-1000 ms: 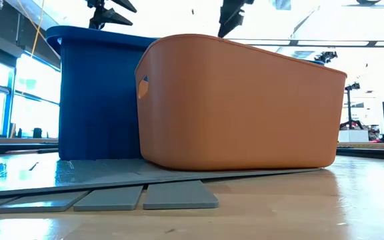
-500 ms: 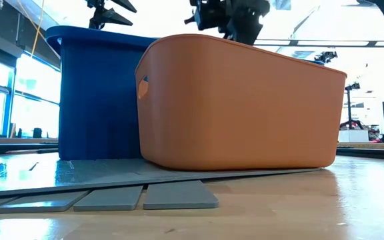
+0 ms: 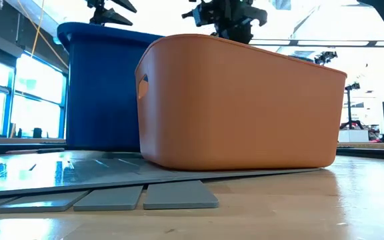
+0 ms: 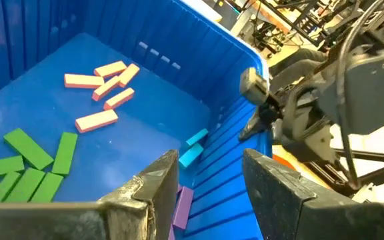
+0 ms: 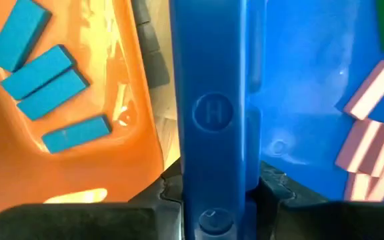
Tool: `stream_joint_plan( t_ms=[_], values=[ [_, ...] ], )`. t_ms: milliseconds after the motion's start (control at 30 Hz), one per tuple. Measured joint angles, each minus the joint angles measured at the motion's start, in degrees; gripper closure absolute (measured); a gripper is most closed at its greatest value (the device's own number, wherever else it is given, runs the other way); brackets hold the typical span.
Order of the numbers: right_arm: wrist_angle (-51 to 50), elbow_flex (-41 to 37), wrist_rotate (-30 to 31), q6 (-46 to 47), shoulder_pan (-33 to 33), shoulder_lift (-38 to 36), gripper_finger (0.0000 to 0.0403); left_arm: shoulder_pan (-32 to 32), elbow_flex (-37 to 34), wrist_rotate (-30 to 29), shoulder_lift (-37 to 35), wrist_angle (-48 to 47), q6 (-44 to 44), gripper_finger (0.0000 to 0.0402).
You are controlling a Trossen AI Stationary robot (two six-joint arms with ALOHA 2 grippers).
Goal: Sort blocks
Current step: Adjust the blue bin
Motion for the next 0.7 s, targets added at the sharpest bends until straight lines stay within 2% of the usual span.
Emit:
stream_joint_plan(
  t_ms=[400, 700],
  values=[
    [-4.03, 16.24, -7.75, -4.38, -5.08, -0.09, 0.0324, 0.00, 0.00, 0.00, 0.02, 0.67, -1.11, 0.0243],
    [-2.30, 16.08, -10.62, -3.88, -6.87, -1.35, 0.0324, 0.00, 0.00, -0.01, 0.02, 3.51, -2.43, 0.0243]
  ],
)
